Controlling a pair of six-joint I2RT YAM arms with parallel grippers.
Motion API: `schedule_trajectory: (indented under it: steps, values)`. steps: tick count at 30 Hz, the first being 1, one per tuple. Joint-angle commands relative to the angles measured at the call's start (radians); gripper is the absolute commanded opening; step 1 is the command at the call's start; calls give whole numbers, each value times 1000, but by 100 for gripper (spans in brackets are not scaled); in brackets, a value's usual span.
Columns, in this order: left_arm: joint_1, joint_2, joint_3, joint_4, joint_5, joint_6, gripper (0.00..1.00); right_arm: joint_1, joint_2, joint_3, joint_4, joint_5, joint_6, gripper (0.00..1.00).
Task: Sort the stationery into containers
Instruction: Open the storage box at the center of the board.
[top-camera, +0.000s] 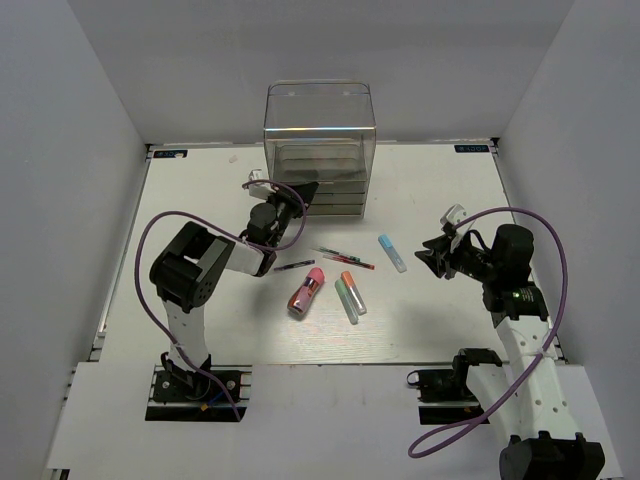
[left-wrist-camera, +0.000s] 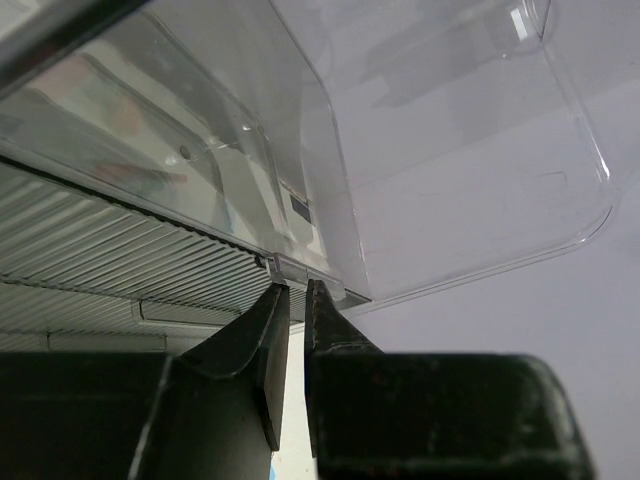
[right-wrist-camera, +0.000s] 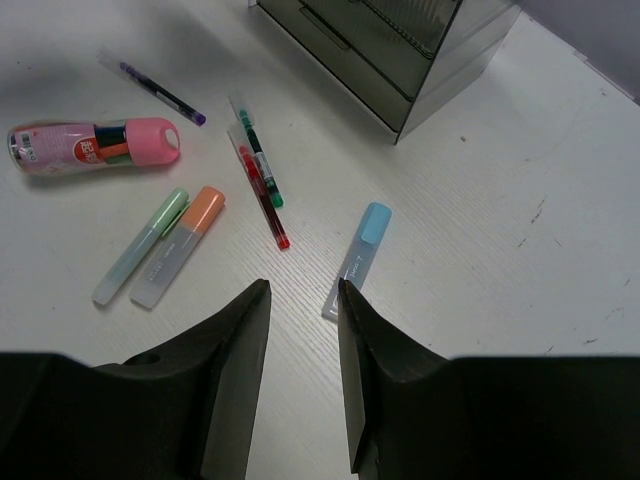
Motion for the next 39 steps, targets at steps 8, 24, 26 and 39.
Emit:
schedule_trajectory:
  steps: [8,24,26,39]
  values:
    - [-4,-173,2,61,52,14,14,3,-1,-5,22,-17,-3,39]
    - [6,-300,-8,-18,72,52,19,3,56,15,-15,-26,-75,42]
    - [6,-300,-8,-18,72,52,22,3,60,13,-16,-31,-83,44]
    - [15,-320,-8,-18,63,79,40,83,194,81,-59,-172,-214,56]
